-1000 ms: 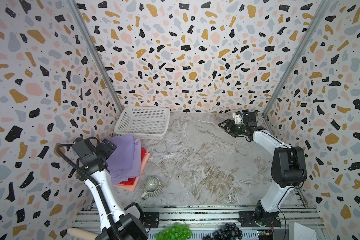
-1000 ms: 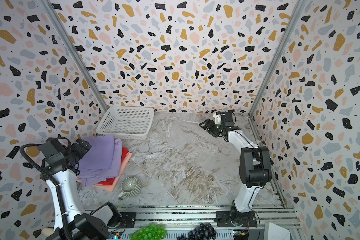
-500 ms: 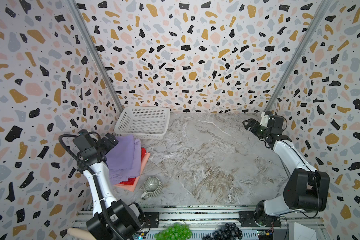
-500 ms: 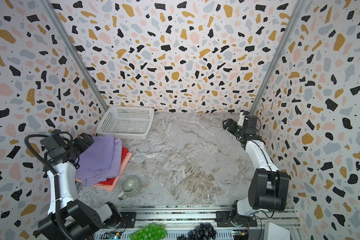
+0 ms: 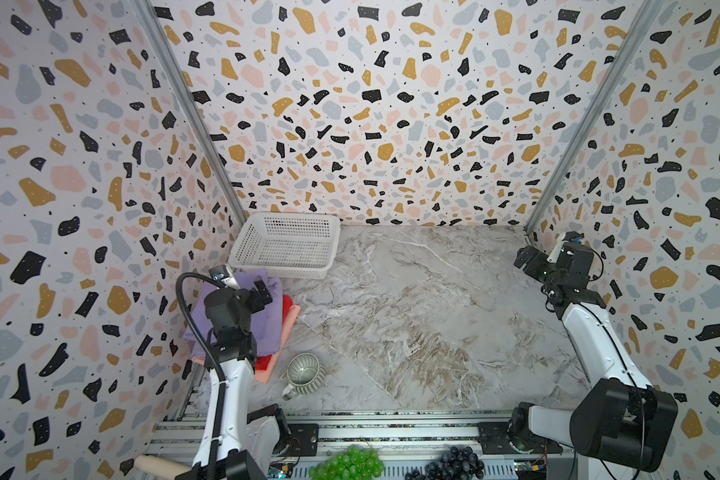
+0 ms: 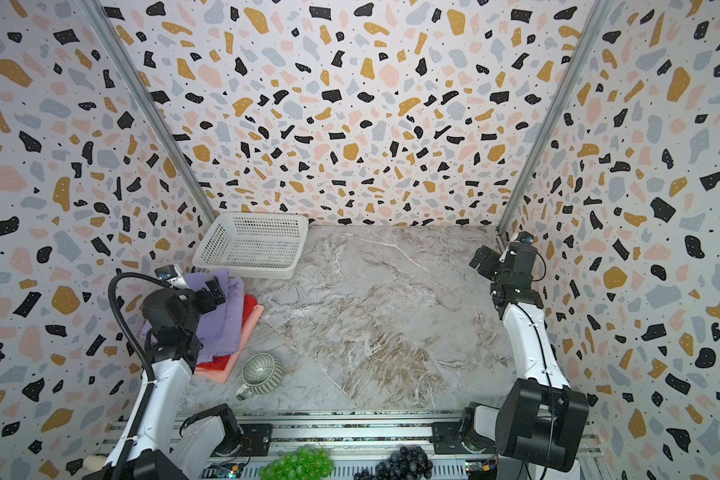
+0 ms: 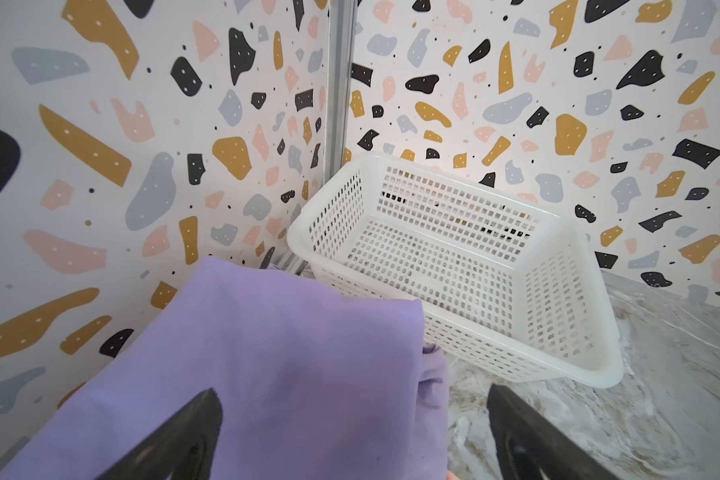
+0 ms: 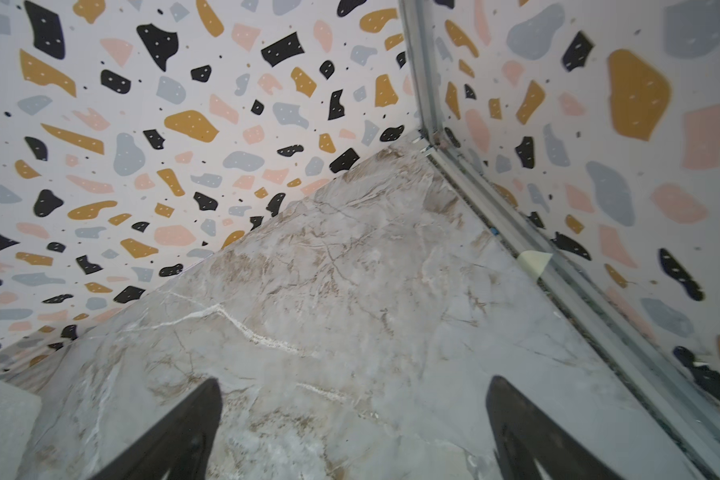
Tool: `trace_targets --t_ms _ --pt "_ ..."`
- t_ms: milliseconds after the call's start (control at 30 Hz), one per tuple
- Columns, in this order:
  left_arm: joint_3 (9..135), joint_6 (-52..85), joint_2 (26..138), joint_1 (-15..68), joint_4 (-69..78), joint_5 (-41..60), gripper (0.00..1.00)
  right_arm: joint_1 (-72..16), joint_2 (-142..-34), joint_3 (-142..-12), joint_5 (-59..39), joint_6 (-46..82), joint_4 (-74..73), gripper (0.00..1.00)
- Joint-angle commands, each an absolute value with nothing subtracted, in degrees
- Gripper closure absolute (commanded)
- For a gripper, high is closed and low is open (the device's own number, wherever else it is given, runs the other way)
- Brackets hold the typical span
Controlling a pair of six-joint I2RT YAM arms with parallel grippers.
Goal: Fold and stack the t-shirts
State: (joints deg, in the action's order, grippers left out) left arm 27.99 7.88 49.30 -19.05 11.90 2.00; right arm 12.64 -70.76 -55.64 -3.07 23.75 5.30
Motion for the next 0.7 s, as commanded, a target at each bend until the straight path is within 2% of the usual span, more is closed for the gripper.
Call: trace_targets --t_ms 0,233,367,567,667 --pt "21.45 7.04 46.50 -19.25 28.28 0.62 0.00 13.66 -68.44 -53.42 2.04 22.09 3.78 0.01" --pt "15.28 9.22 50.20 -18.61 36.73 -2.95 0.00 14.41 -66.70 -50.18 4.57 21.95 0.79 0.01" --pt "12.50 13.07 59.59 -17.49 47.65 -3.36 0.00 14.50 -66.88 -49.87 5.67 22.23 0.88 0.01" --pt "8.78 12.32 72.89 -14.15 65.33 -10.42 0.01 15.38 -64.08 -44.80 8.91 23.05 -2.48 0.01" --pt "10.39 13.45 77.01 -13.87 66.61 -9.24 0.00 15.80 -61.25 -41.34 10.90 22.72 -5.01 0.01"
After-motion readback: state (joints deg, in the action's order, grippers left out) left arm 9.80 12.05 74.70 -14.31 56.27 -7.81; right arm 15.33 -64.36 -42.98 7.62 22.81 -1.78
